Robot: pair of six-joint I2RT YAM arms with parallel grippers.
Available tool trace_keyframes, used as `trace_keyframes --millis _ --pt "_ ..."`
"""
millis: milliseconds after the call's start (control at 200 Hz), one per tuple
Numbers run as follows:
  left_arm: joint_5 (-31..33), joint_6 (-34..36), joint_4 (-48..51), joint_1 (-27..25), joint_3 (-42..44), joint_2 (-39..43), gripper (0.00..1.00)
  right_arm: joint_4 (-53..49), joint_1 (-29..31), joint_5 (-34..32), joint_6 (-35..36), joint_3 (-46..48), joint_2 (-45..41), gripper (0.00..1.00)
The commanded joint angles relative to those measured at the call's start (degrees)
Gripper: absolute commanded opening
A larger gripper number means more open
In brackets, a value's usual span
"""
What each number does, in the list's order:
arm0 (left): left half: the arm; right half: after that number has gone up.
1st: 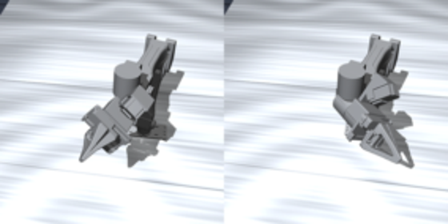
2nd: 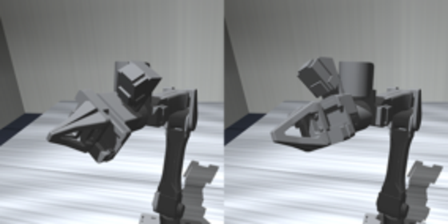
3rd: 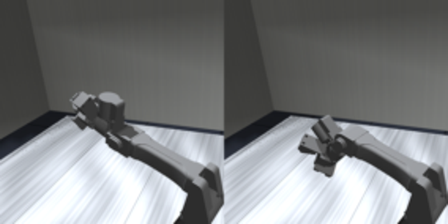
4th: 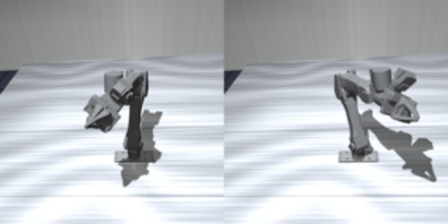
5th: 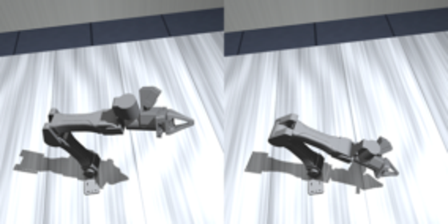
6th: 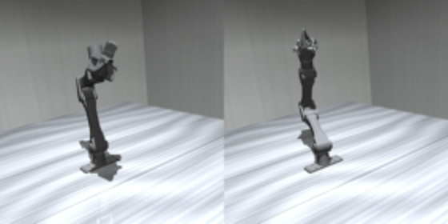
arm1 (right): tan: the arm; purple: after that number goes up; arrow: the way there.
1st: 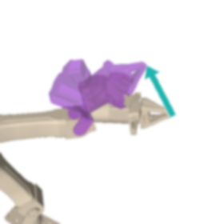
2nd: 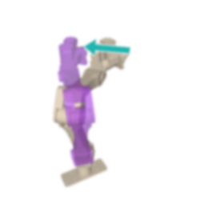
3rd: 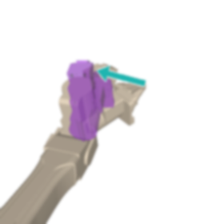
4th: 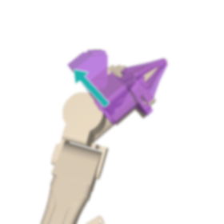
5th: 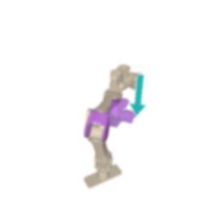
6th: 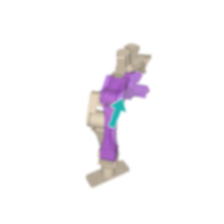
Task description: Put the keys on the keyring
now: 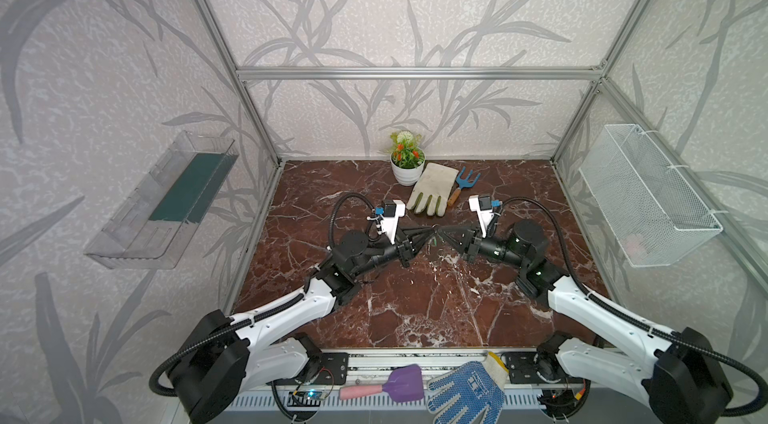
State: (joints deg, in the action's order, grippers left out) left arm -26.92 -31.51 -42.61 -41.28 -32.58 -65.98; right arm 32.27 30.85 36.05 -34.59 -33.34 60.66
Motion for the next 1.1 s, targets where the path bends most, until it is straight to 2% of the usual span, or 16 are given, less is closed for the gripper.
trace_keyframes --millis 0,105,250,475,855,1095 --pt "0.29 0.87 5.03 -0.3 -2.43 1.22 0.21 -1.3 -2.55 3.68 2.79 -0.84 -2.55 0.0" --pt "1.98 1.47 9.73 -0.3 -3.2 2.43 0.24 -5.43 -4.17 5.61 5.9 -1.4 -3.46 0.0" --pt "4.64 3.18 19.2 -0.32 -5.37 4.25 0.27 -15.17 -4.26 6.16 14.42 -3.31 -4.33 0.0" --pt "3.33 6.73 35.24 -0.38 -12.41 3.68 0.27 -24.72 -4.25 8.55 23.05 -6.2 -4.85 0.0" --pt "-1.26 15.16 55.71 -0.62 -22.36 1.31 0.26 -26.39 -1.87 11.19 26.81 -6.67 -1.6 0.0" --pt "-5.3 16.08 58.74 -1.32 -24.59 -1.89 0.24 -27.42 -0.73 11.41 27.68 -7.17 -1.45 0.0"
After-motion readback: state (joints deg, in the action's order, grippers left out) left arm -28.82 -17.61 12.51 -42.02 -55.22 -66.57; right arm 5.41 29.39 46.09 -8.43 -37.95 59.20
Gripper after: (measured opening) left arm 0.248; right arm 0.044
